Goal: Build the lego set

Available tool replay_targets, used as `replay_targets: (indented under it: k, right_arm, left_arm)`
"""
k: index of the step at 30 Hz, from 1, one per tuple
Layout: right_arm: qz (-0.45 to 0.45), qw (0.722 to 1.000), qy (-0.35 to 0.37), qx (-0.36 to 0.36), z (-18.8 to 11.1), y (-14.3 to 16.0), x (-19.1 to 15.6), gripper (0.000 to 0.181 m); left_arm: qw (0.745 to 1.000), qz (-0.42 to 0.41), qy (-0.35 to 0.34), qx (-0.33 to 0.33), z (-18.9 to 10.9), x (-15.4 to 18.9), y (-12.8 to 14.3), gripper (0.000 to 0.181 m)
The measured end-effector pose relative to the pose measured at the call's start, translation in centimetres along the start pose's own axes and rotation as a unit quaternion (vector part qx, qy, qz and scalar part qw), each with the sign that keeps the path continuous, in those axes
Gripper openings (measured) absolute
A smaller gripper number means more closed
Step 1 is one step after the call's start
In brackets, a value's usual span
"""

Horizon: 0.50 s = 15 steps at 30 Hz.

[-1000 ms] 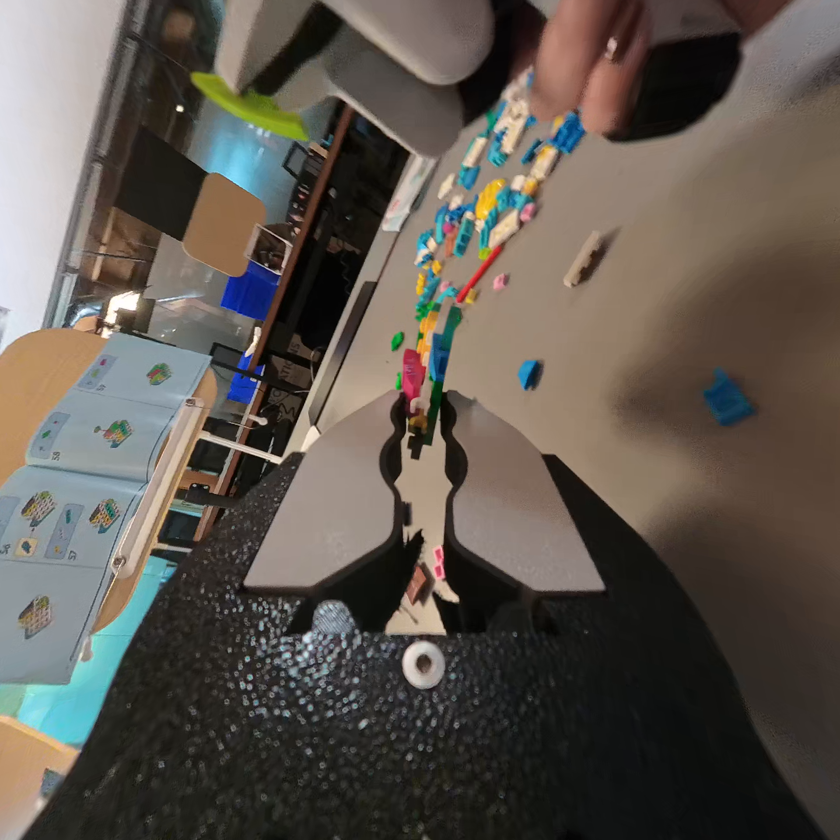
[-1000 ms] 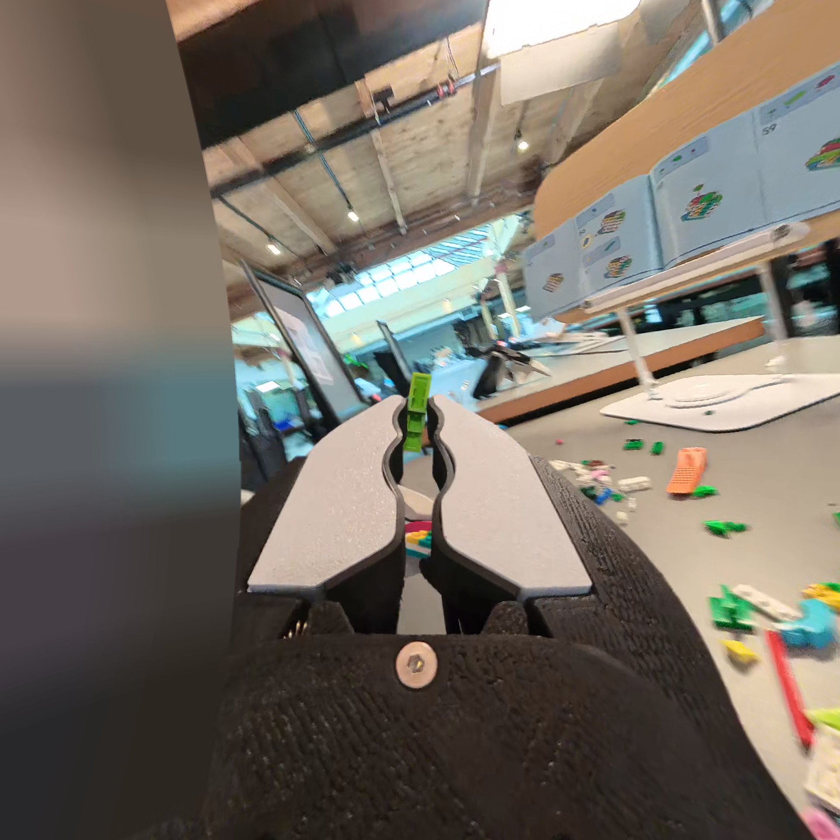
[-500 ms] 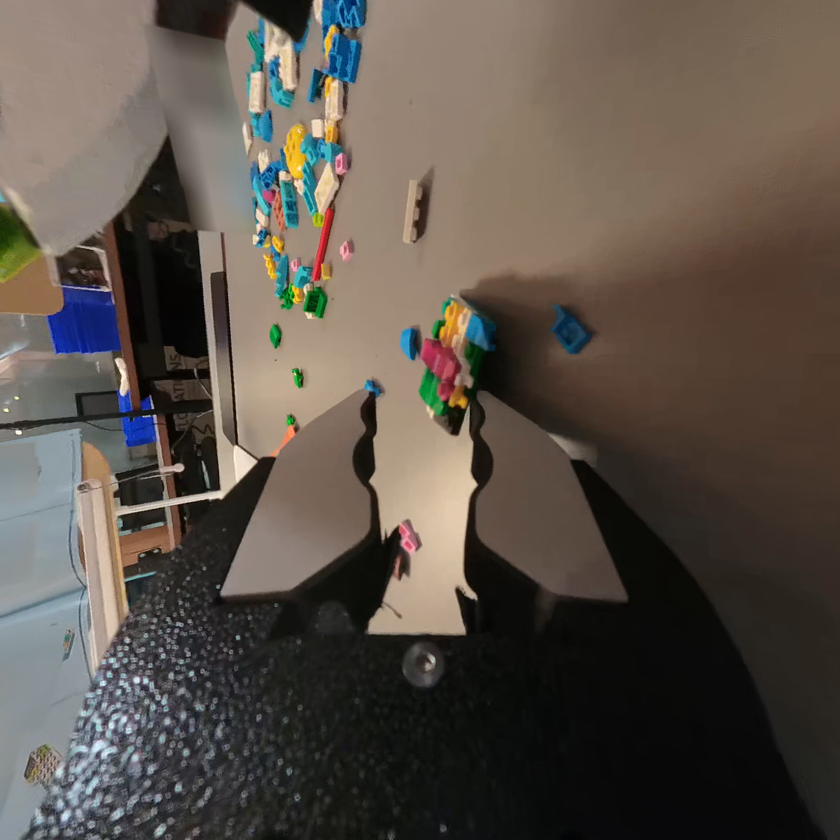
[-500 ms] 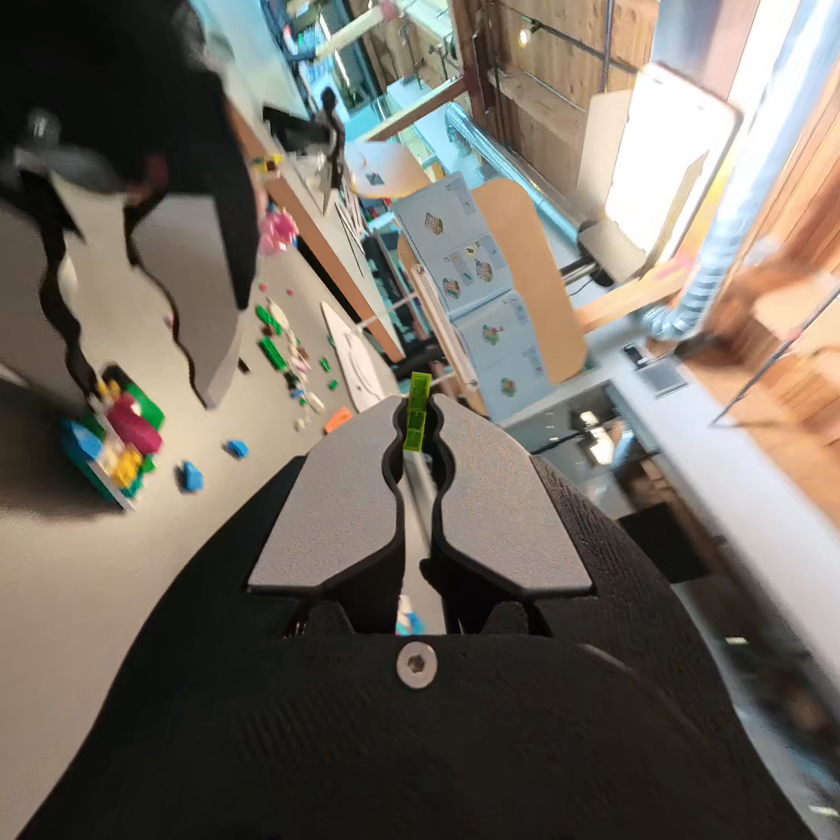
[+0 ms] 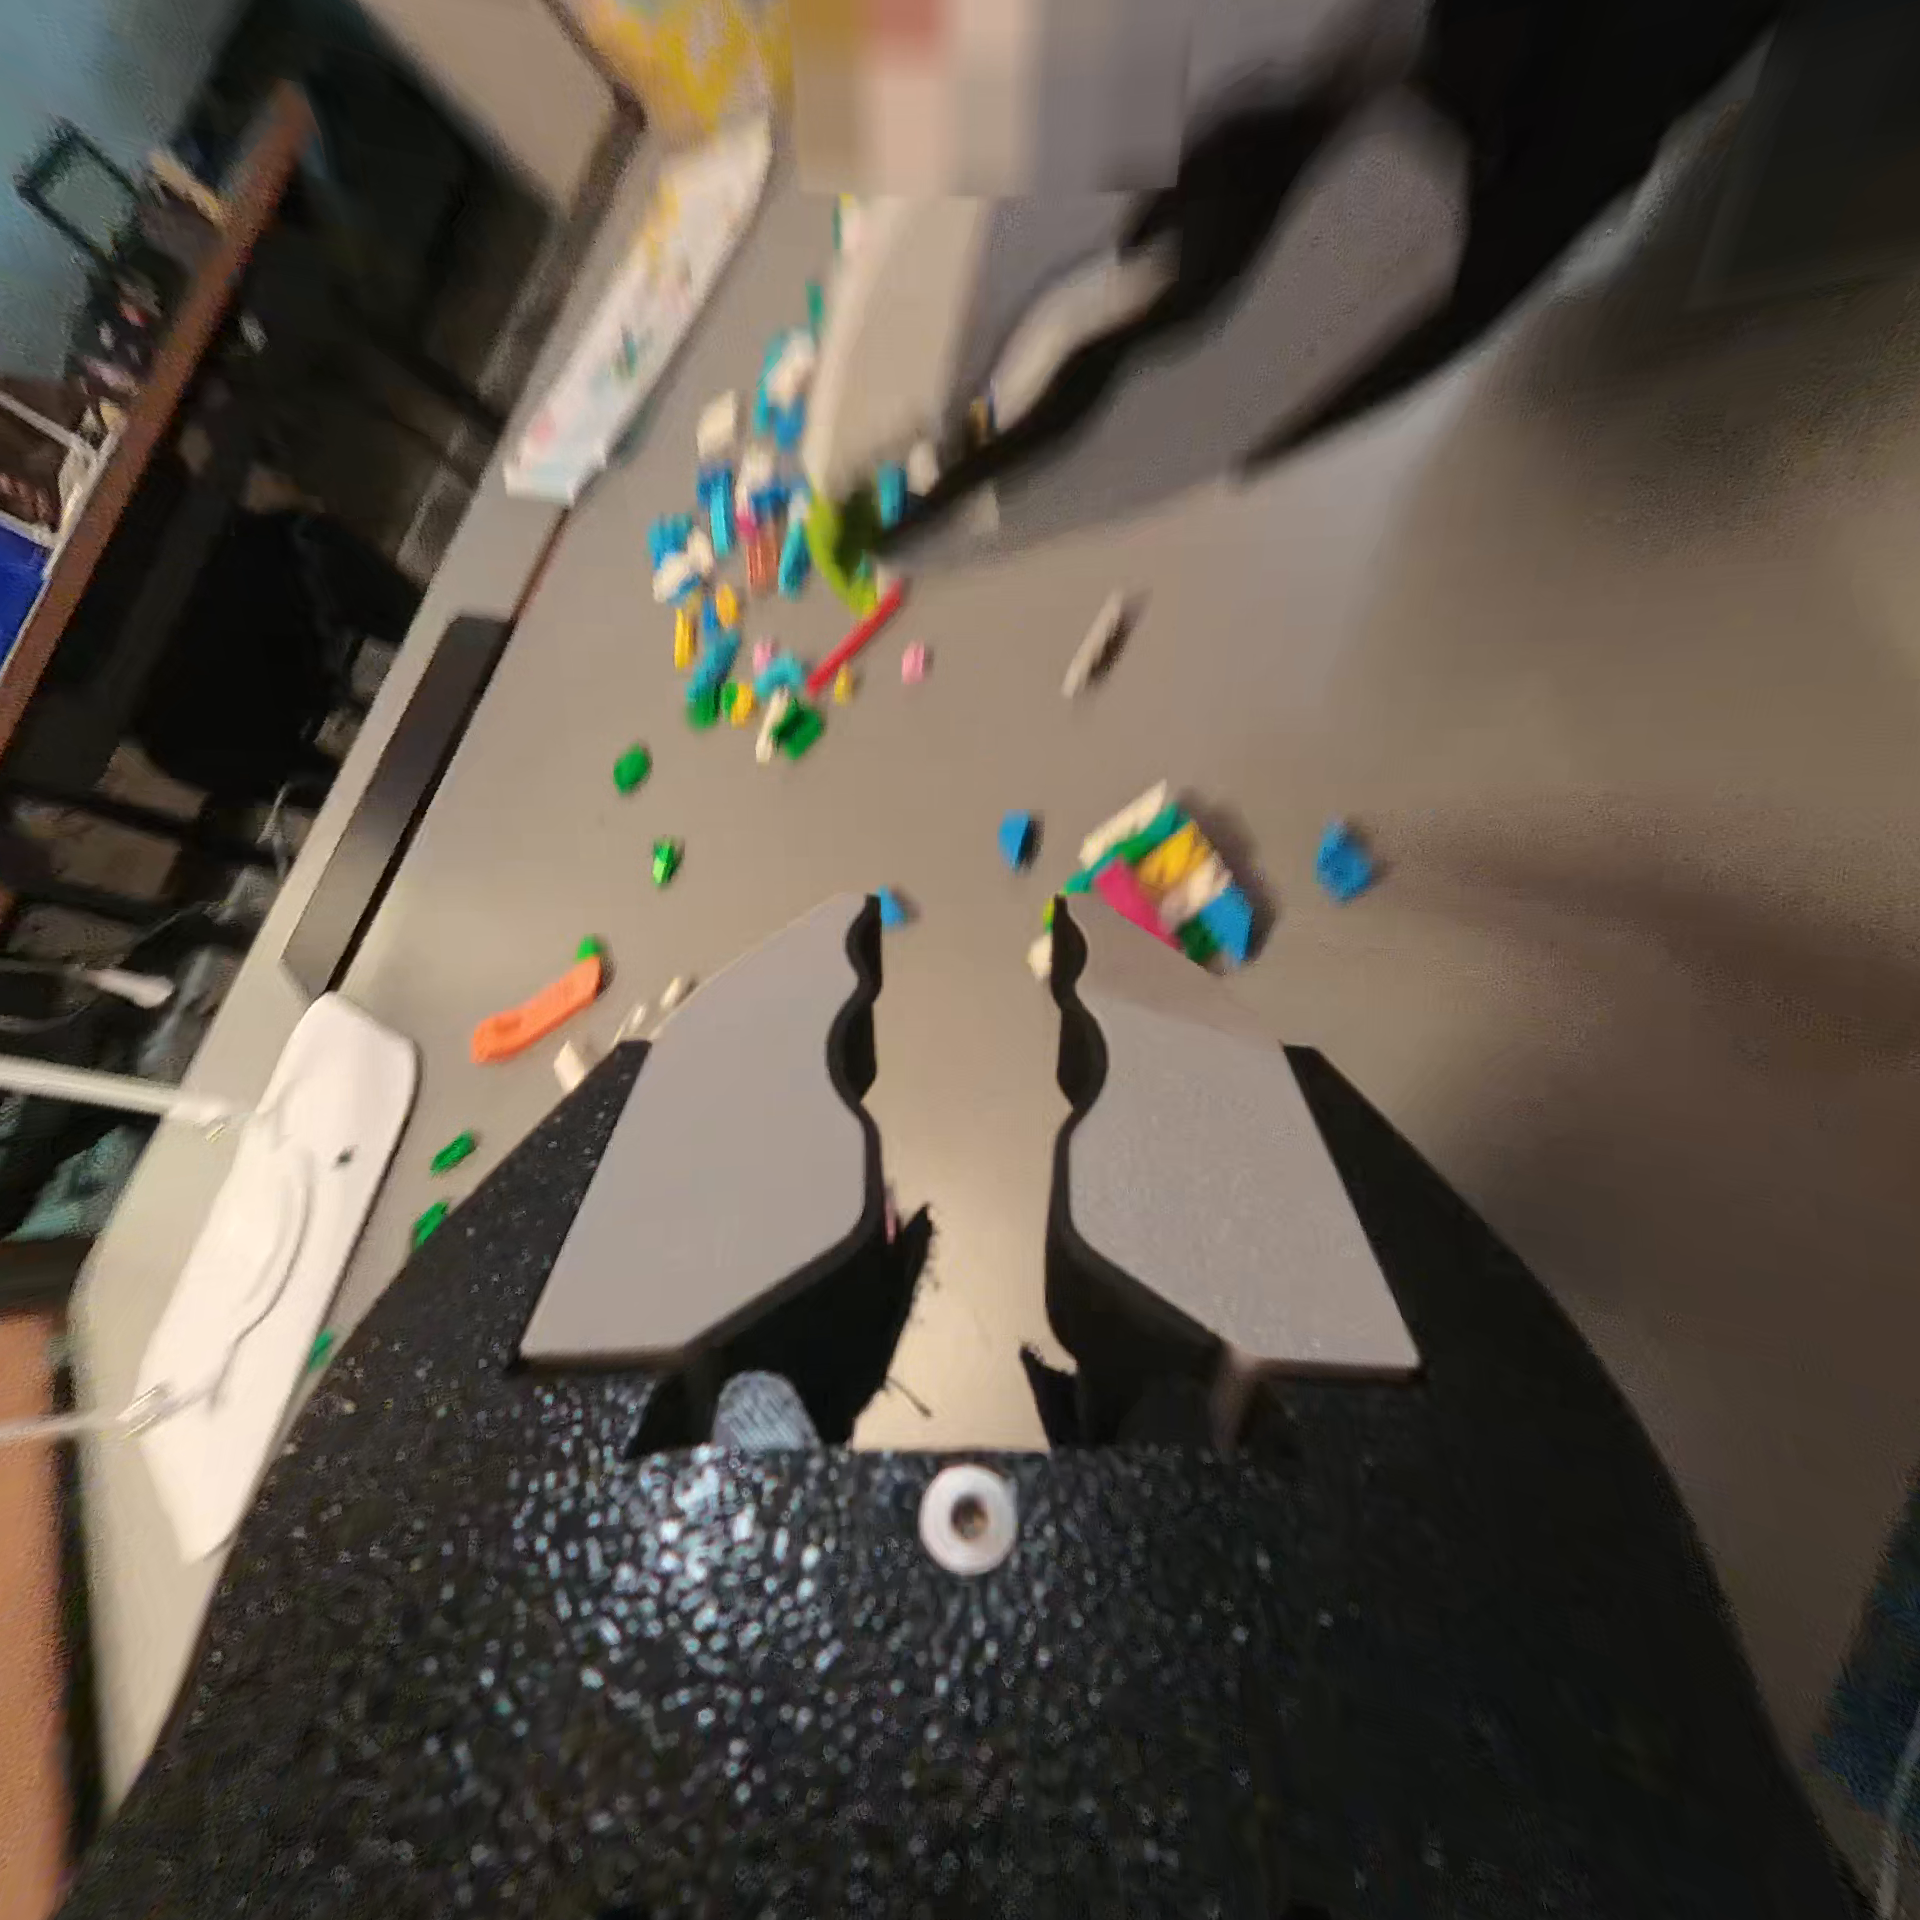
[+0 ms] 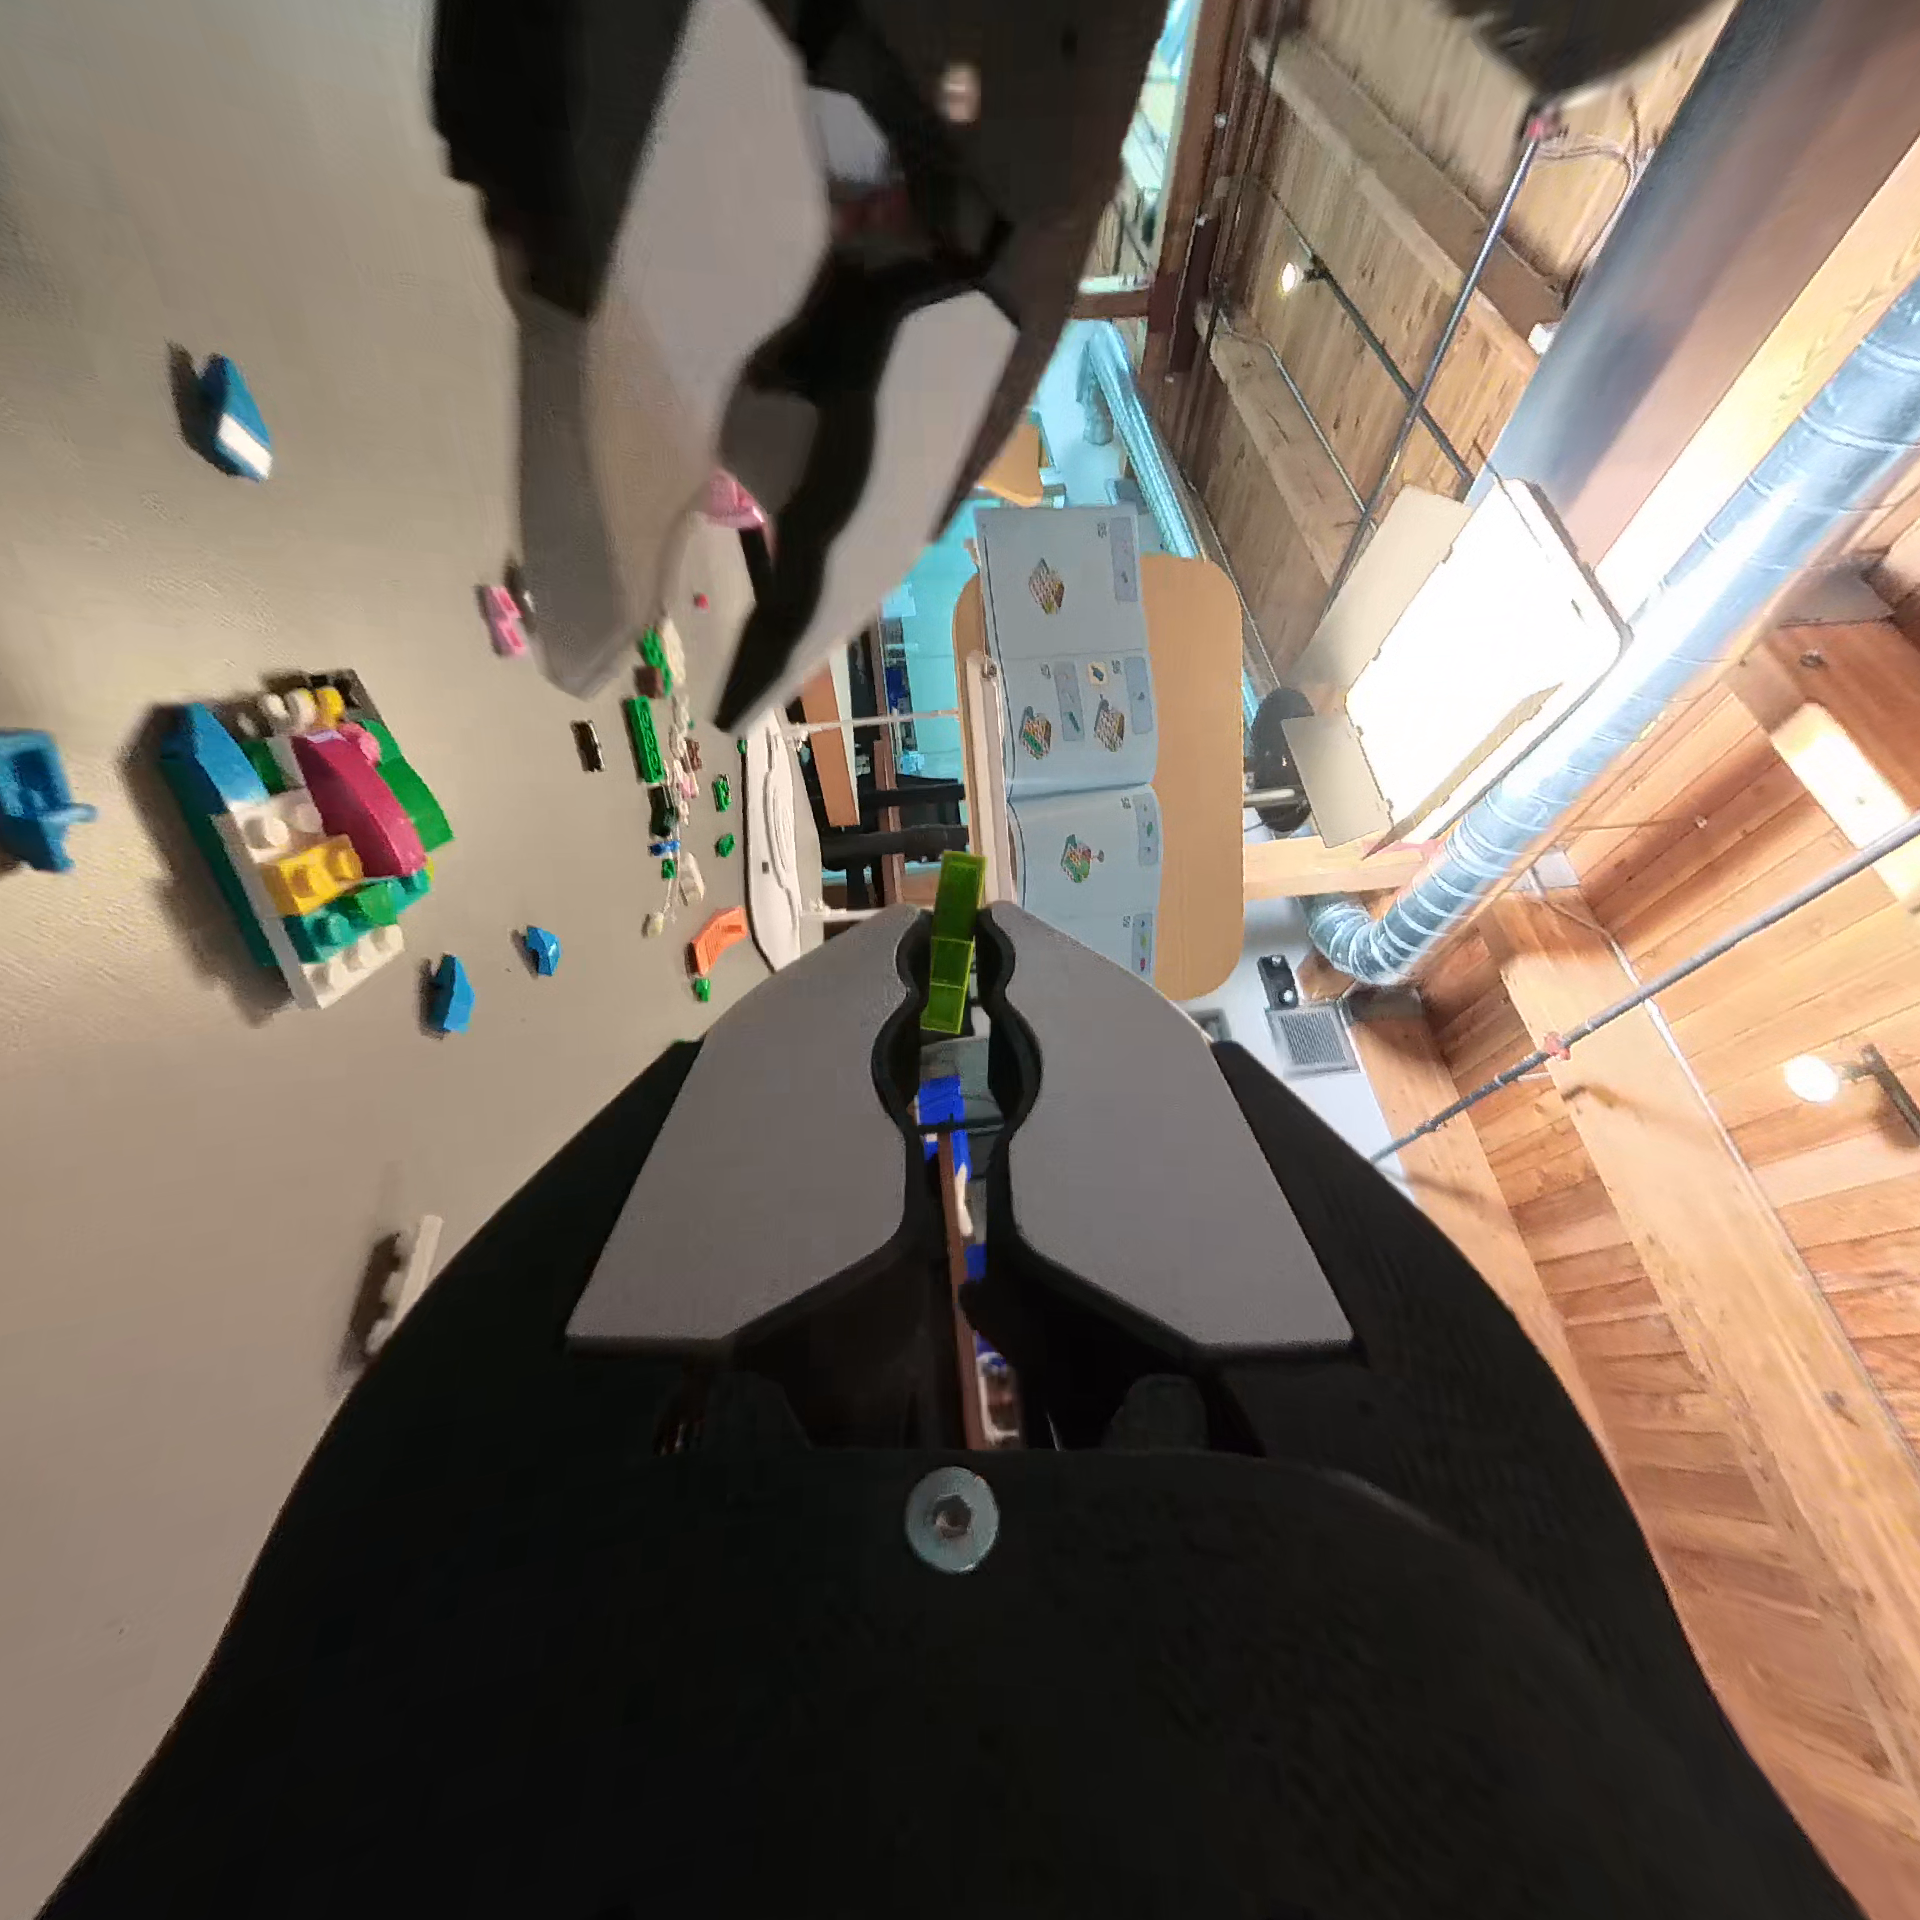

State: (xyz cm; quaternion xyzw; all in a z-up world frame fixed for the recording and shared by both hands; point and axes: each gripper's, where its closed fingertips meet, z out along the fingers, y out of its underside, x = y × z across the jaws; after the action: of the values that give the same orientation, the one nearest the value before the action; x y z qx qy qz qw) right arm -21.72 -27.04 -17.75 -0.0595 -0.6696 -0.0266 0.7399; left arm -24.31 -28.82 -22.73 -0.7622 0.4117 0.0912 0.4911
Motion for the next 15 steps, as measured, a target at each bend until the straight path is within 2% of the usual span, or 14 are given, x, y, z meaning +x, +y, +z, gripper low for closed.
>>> replay_targets:
  k: [1,3,5,7,11,15]
  right_arm:
    - [-0.014,1.0,0.001,0.005,0.0,-0.4,-0.1,0.006]
    - [-0.042,0.999,0.0,0.012,0.0,-1.1,-0.4,0.006]
    - [-0.061,0.998,-0.006,0.019,0.0,-1.6,-0.8,0.006]
    - [-0.075,0.997,-0.008,0.028,0.0,-2.0,-1.1,0.006]
    - [-0.091,0.995,-0.014,0.038,-0.1,-2.7,-1.4,0.006]
    - [-0.059,0.997,-0.021,0.044,0.0,-2.6,-1.4,0.007]
  left_arm:
    - [0.999,-0.022,0.004,0.04,-0.4,0.1,-1.4,0.03]
    - [0.995,-0.059,-0.003,0.083,-0.9,-0.1,-2.9,0.028]
    - [0.991,-0.088,0.009,0.102,-1.0,0.1,-3.6,0.03]
    - [0.988,-0.106,0.014,0.115,-1.0,0.2,-3.9,0.023]
    - [0.988,-0.11,0.014,0.11,-0.8,0.2,-3.8,0.005]
    - [0.992,-0.065,-0.014,0.11,-1.1,-0.2,-3.8,0.004]
